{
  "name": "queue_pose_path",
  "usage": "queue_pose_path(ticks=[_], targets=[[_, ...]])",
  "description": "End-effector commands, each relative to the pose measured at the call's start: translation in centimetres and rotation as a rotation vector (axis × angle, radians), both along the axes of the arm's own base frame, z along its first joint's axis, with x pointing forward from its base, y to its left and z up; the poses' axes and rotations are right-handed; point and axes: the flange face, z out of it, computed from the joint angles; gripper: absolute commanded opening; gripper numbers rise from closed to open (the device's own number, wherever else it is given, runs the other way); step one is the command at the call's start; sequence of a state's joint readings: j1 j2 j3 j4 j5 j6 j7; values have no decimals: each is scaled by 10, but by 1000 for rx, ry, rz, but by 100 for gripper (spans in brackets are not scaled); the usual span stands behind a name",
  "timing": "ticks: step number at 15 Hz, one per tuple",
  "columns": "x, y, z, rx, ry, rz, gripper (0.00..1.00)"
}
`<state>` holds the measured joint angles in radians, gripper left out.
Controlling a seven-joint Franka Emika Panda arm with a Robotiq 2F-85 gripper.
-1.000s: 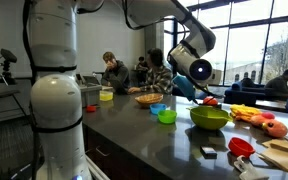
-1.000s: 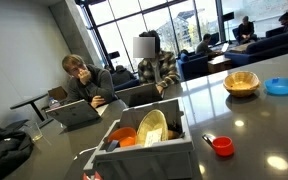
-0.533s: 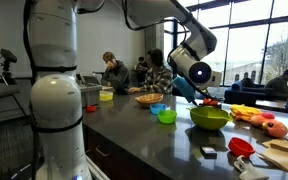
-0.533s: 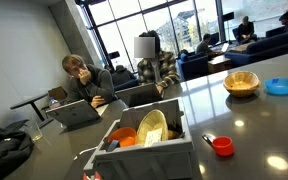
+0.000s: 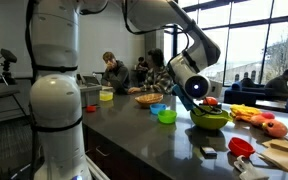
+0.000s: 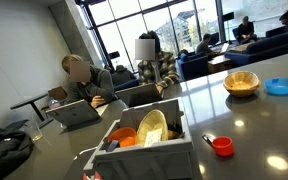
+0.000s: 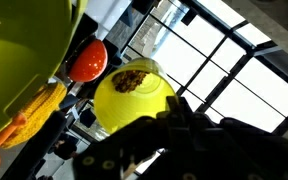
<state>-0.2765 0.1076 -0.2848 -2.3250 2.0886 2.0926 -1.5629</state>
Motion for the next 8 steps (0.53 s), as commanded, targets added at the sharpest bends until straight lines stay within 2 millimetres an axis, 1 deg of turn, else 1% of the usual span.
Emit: queue_pose_path(ticks=[1, 3, 6, 8], targets=[[-10, -2, -12, 15, -54, -22, 1], [-9, -1, -9, 28, -92, -26, 1], [-1, 2, 4, 37, -152, -29, 1], [1, 2, 7, 38, -181, -26, 1]])
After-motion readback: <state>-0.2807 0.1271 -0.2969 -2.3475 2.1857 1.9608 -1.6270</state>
